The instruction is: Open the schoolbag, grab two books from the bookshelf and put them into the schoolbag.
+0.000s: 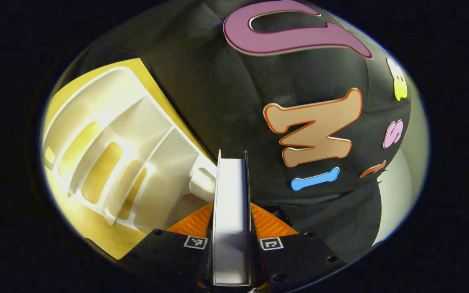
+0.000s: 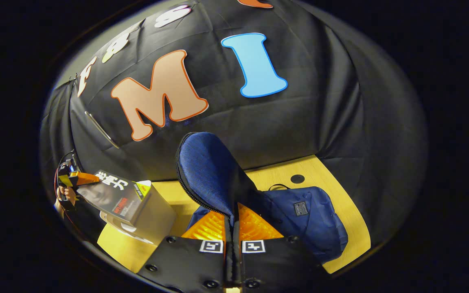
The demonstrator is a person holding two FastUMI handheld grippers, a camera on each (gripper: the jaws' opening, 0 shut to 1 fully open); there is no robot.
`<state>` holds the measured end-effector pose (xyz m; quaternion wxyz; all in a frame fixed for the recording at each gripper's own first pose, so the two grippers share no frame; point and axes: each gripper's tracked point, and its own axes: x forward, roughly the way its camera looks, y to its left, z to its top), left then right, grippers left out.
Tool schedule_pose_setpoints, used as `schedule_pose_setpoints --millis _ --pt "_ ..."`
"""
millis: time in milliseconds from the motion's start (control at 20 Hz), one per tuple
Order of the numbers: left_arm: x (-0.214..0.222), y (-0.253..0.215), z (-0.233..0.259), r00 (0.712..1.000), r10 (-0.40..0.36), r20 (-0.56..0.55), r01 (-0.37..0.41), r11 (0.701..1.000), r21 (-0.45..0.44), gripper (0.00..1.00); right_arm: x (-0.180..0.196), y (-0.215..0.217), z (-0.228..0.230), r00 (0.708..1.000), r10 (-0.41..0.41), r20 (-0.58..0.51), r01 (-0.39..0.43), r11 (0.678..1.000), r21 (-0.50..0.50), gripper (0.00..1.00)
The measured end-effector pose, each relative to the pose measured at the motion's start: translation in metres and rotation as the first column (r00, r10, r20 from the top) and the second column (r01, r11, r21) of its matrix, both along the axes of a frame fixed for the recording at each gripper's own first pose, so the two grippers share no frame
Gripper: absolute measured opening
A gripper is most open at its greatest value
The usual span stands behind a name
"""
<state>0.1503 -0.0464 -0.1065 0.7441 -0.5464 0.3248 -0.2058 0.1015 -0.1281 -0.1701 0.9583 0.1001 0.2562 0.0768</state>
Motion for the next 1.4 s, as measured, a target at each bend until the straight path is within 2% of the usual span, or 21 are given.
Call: schedule_pose_setpoints --millis 100,250,300,450,700,1000,1050,1100,1400 --pt "-0.001 -0.026 -0.002 1.000 -0.025 -0.008 0.025 1.000 -0.014 0.34 0.000 0.001 0.000 1.000 0.006 0.000 -0.006 1.000 0.003 0.03" --pt "0.004 -0.067 -0.007 0.998 -0.057 -0.015 0.057 0.998 -0.002 0.32 -0.001 0.000 -0.001 1.000 0.016 0.003 -0.016 1.000 0.008 0.03" --pt "0.005 -0.080 -0.009 0.997 -0.071 -0.020 0.071 0.997 0.000 0.32 -0.001 0.000 -0.001 1.000 0.020 0.003 -0.020 1.000 0.008 0.00" --pt "0.007 -0.117 -0.021 0.993 -0.114 -0.042 0.115 0.993 0.026 0.32 -0.002 -0.001 -0.001 1.000 0.030 0.006 -0.030 1.000 0.008 0.03" --pt "0.013 -0.166 -0.035 0.990 -0.122 -0.073 0.123 0.992 0.013 0.32 -0.004 0.000 -0.002 0.999 0.043 0.011 -0.043 0.999 0.021 0.03" --pt "0.013 -0.221 -0.057 0.981 -0.130 -0.143 0.124 0.991 -0.047 0.33 -0.004 0.001 -0.002 0.998 0.060 0.018 -0.060 0.998 0.036 0.03" --pt "0.010 -0.232 -0.063 0.978 -0.142 -0.155 0.136 0.989 -0.049 0.35 -0.004 0.000 -0.001 0.998 0.061 0.019 -0.062 0.997 0.038 0.03" --pt "0.010 -0.242 -0.068 0.976 -0.146 -0.163 0.140 0.989 -0.047 0.33 -0.003 0.000 -0.001 0.998 0.061 0.022 -0.062 0.997 0.043 0.03" --pt "0.000 -0.286 -0.090 0.963 -0.197 -0.185 0.193 0.980 -0.039 0.33 -0.005 -0.003 0.002 0.997 0.071 0.031 -0.073 0.996 0.056 0.03"
